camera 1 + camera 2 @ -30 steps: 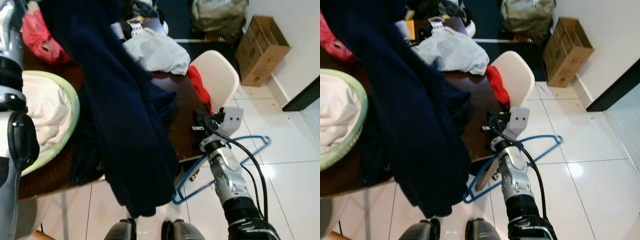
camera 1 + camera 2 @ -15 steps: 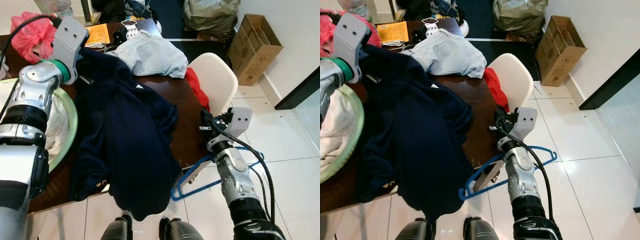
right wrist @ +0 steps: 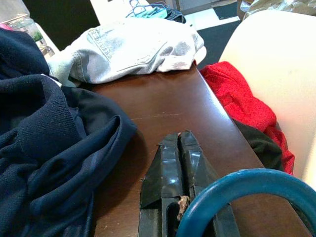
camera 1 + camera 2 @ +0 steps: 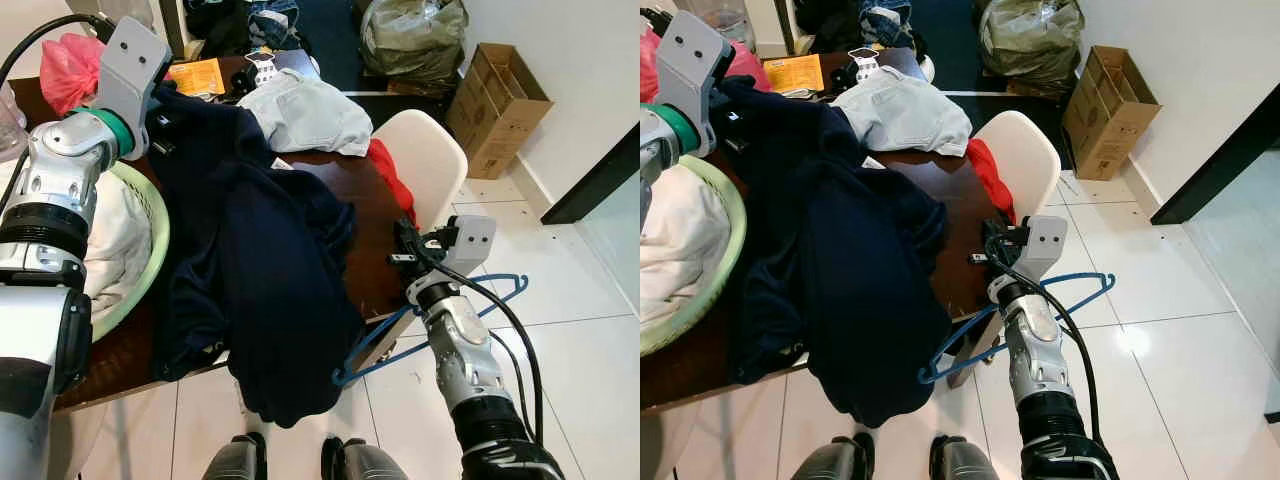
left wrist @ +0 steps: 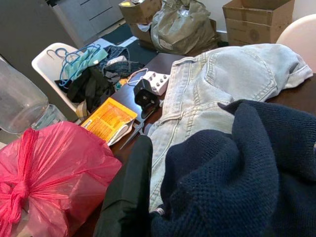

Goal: Hang hanger

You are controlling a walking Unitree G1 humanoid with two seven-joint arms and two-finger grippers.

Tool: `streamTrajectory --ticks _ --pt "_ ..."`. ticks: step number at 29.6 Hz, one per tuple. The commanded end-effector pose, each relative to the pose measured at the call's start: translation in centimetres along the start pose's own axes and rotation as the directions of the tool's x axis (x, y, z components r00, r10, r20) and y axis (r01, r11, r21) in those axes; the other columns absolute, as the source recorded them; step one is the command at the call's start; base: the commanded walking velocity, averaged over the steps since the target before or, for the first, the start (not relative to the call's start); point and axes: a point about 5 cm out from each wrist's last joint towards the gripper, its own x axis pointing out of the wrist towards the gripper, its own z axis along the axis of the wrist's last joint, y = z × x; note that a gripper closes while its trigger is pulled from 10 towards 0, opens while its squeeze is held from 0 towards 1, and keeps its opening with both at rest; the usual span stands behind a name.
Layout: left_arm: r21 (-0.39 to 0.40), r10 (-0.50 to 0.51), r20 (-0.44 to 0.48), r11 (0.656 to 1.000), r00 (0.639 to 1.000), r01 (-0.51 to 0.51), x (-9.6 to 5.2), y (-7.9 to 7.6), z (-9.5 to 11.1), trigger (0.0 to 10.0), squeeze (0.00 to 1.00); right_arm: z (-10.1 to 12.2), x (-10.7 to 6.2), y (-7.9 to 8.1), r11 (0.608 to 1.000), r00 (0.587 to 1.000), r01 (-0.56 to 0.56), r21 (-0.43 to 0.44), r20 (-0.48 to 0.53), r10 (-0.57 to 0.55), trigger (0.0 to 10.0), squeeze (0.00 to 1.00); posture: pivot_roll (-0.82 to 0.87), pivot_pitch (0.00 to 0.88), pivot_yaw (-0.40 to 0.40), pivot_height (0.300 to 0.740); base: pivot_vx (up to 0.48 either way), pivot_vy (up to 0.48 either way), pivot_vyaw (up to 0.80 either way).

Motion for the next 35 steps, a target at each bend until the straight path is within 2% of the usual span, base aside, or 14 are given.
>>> streamTrajectory --ticks 1,6,7,9,13,15,16,23,24,27,30,31,32,35 --pt "-0.030 0.010 0.002 0.999 1.000 -0.010 0.0 0.2 0.0 10.0 0.00 -0.3 -0.2 -0.2 1.000 1.000 0.006 0.015 -0.014 -0.006 10.0 0.00 0.04 0.095 0.014 0.740 0.000 0.000 0.00" --pt "-0.048 0.040 -0.008 0.998 0.999 -0.041 -0.1 0.5 -0.2 10.0 0.00 -0.3 -0.3 -0.2 1.000 1.000 0.006 0.014 -0.013 -0.006 10.0 0.00 0.04 0.095 0.015 0.740 0.000 0.000 0.00" --pt "-0.073 0.046 -0.007 0.996 0.999 -0.047 -0.2 0.6 -0.3 10.0 0.98 -0.3 -0.3 -0.2 1.000 1.000 0.007 0.014 -0.014 -0.006 10.0 0.00 0.04 0.096 0.015 0.740 0.000 0.000 0.00" --pt "-0.092 0.049 0.008 0.995 0.999 -0.048 -0.2 0.7 -0.2 10.0 1.00 -0.3 -0.3 -0.2 1.000 1.000 0.007 0.014 -0.014 -0.007 10.0 0.00 0.04 0.096 0.015 0.740 0.000 0.000 0.00" --pt "-0.123 -0.035 0.127 0.991 0.991 0.051 -0.1 0.5 1.7 10.0 1.00 -0.4 -0.4 -0.3 1.000 1.000 0.009 0.014 -0.017 -0.009 10.0 0.00 0.05 0.097 0.013 0.740 0.000 0.000 0.00" --pt "-0.133 -0.086 0.133 0.986 0.987 0.104 0.0 0.1 1.9 10.0 1.00 -0.4 -0.4 -0.3 1.000 1.000 0.009 0.015 -0.017 -0.009 10.0 0.00 0.04 0.096 0.014 0.740 0.000 0.000 0.00" --pt "-0.165 -0.217 0.129 0.957 0.968 0.237 0.1 -0.9 2.0 10.0 1.00 -0.4 -0.4 -0.3 1.000 1.000 0.009 0.015 -0.018 -0.008 10.0 0.00 0.04 0.096 0.015 0.740 0.000 0.000 0.00" --pt "-0.255 -0.335 0.077 0.904 0.939 0.343 0.2 -2.0 1.7 10.0 1.00 -0.4 -0.4 -0.3 1.000 1.000 0.008 0.015 -0.018 -0.008 10.0 0.00 0.05 0.096 0.015 0.740 0.000 0.000 0.00" --pt "-0.328 -0.367 0.067 0.870 0.928 0.368 0.2 -2.1 1.7 10.0 0.00 -0.4 -0.3 -0.2 1.000 1.000 0.007 0.015 -0.018 -0.007 10.0 0.00 0.04 0.097 0.015 0.740 0.000 0.000 0.00" --pt "-0.379 -0.379 0.057 0.847 0.923 0.372 0.3 -2.2 1.8 10.0 0.00 -0.4 -0.3 -0.2 1.000 1.000 0.007 0.016 -0.019 -0.007 10.0 0.00 0.04 0.097 0.015 0.740 0.000 0.000 0.00" --pt "-0.400 -0.209 0.006 0.896 0.978 0.194 0.7 -0.9 1.7 10.0 0.00 -0.4 -0.4 -0.3 1.000 1.000 0.009 0.017 -0.018 -0.009 10.0 0.00 0.04 0.096 0.016 0.740 0.000 0.000 0.00" --pt "-0.400 -0.209 0.006 0.896 0.978 0.194 0.7 -0.9 1.7 10.0 0.00 -0.4 -0.4 -0.3 1.000 1.000 0.009 0.017 -0.018 -0.009 10.0 0.00 0.04 0.096 0.016 0.740 0.000 0.000 0.00" --pt "-0.408 -0.085 -0.004 0.910 0.996 0.076 0.6 0.2 1.6 10.0 0.00 -0.4 -0.4 -0.3 1.000 1.000 0.010 0.017 -0.017 -0.009 10.0 0.00 0.04 0.099 0.016 0.740 0.000 0.000 0.00" --pt "-0.394 -0.047 -0.014 0.918 0.999 0.037 0.4 0.7 1.5 10.0 0.00 -0.4 -0.4 -0.3 1.000 1.000 0.009 0.017 -0.017 -0.009 10.0 0.00 0.04 0.099 0.015 0.740 0.000 0.000 0.00"
